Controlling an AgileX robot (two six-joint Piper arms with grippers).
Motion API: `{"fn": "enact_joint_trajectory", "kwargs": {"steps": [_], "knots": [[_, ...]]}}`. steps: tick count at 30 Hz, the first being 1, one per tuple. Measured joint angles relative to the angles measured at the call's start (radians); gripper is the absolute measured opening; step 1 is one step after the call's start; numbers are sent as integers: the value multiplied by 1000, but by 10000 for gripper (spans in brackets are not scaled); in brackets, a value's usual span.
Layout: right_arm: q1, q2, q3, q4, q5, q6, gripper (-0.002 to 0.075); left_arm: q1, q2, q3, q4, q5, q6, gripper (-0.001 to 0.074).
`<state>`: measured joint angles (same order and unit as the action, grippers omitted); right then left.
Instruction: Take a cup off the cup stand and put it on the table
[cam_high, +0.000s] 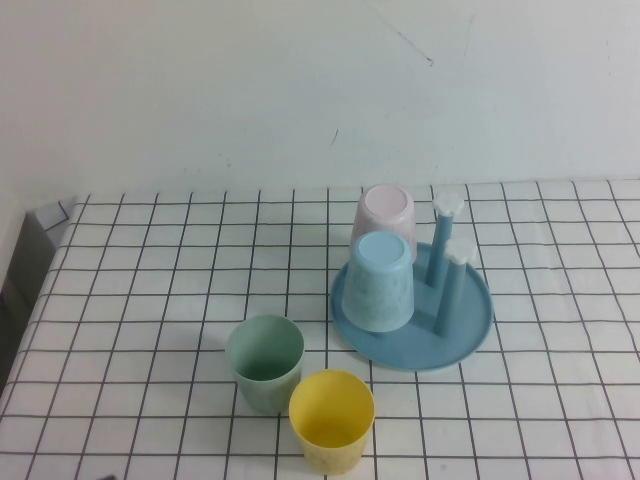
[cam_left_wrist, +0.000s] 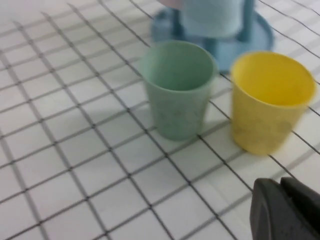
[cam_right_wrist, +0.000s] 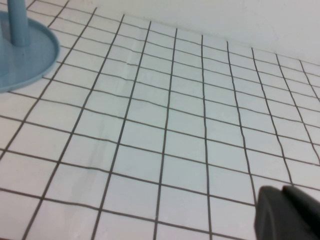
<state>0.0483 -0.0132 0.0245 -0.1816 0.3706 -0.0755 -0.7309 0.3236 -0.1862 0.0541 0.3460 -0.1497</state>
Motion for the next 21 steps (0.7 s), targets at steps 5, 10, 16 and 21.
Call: {"fn": "enact_joint_trajectory", "kwargs": {"steps": [5,10,16,21], "knots": [[0,0,0,0,0,0,-1,265,-194,83,-3,-24,0,-2],[0,0,0,0,0,0,-1,503,-328,157,-45,-55,0,-2],[0,0,0,0,0,0,-1,710,-333,201,-59,-72,7,-2],[0,0,0,0,0,0,-1,827,-333,209,-70,-97,68,-2]]}}
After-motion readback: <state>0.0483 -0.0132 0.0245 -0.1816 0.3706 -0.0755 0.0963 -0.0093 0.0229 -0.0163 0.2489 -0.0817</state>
